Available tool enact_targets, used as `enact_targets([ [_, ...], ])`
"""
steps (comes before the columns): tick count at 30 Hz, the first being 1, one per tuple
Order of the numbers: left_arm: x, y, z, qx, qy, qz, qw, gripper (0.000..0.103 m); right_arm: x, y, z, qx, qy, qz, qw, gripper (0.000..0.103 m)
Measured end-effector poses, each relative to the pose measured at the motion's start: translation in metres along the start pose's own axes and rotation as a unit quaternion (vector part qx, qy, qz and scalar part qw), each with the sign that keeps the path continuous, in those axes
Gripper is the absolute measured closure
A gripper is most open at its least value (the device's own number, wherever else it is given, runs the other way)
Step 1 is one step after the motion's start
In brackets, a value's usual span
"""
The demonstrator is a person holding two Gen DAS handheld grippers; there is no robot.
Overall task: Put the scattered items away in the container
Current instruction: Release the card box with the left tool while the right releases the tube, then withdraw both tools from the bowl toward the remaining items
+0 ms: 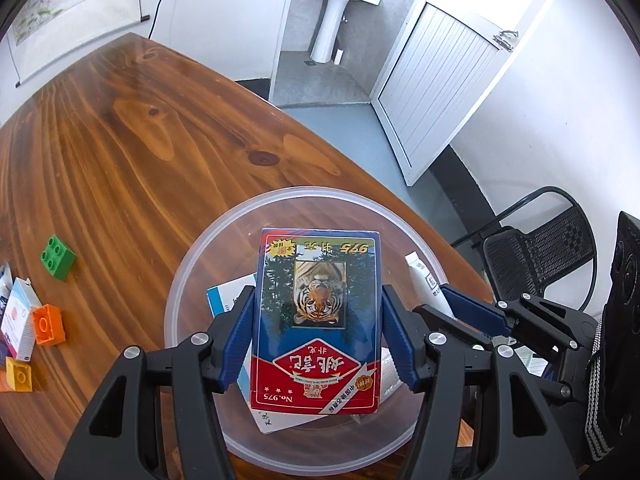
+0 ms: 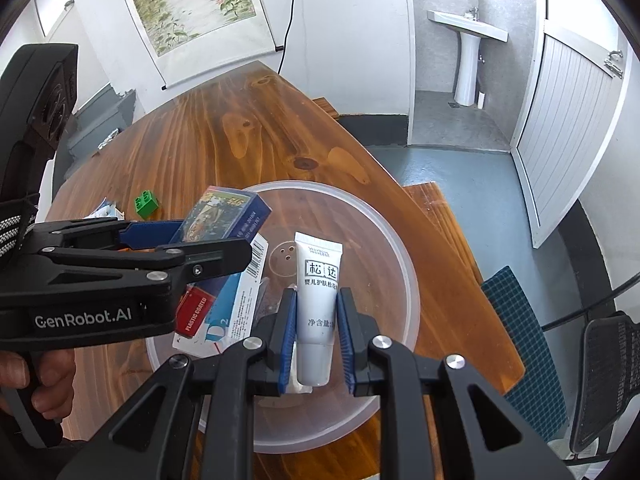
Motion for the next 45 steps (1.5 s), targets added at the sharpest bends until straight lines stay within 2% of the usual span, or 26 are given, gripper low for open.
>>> enact_targets([
  [1, 0.003, 0.001, 0.001, 0.023, -0.018, -0.009, 0.9995, 0.039, 0.001, 0.001, 0.0, -0.002, 0.003, -0.001, 1.0, 0.08],
  [3, 0.008, 0.002, 0.001, 0.016, -0.025, -0.021, 0.9993, 0.039, 0.004, 0.002, 0.001, -0.005, 0.01, -0.004, 1.0, 0.079],
  [5, 0.014, 0.001, 0.001, 0.008, -0.027, -0.034, 0.999, 0.037, 0.008, 0.003, 0.002, -0.007, 0.016, -0.008, 1.0, 0.071],
  [7, 0.017, 0.0, -0.001, 0.002, -0.024, -0.039, 0.9989, 0.032, 0.009, 0.005, 0.003, -0.006, 0.019, -0.008, 1.0, 0.047],
  [9, 0.015, 0.001, -0.004, -0.003, -0.016, -0.035, 0.9993, 0.029, 0.008, 0.008, 0.005, -0.006, 0.018, -0.002, 1.0, 0.036],
  [17, 0.013, 0.006, -0.01, -0.012, -0.009, -0.025, 0.9996, 0.026, 0.012, 0.012, 0.009, 0.0, 0.029, -0.003, 1.0, 0.035],
  [23, 0.003, 0.008, -0.009, -0.025, -0.023, -0.016, 0.9993, 0.026, 0.008, 0.016, 0.006, -0.004, 0.031, 0.009, 0.999, 0.034],
  [30, -0.009, 0.003, -0.02, -0.057, -0.034, -0.007, 0.9978, 0.026, 0.009, 0.014, 0.009, 0.008, 0.023, 0.005, 1.0, 0.034],
  [38, -0.025, -0.006, -0.042, -0.076, -0.006, 0.002, 0.9971, 0.026, 0.002, 0.019, 0.008, 0.019, 0.006, 0.021, 1.0, 0.034],
  [45, -0.048, -0.025, -0.079, -0.096, 0.034, 0.011, 0.9947, 0.026, -0.004, 0.029, -0.004, 0.027, -0.009, 0.046, 0.999, 0.034],
])
Point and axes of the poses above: each gripper's, at about its wrist camera, not at the fingertips, and x roughly the way its jaws point, z to its right, y to its top, the point moved 8 cm from there along x, roughly the way its jaws point, and after that the axes turned 6 degrees about z, right-handed, at the moved point
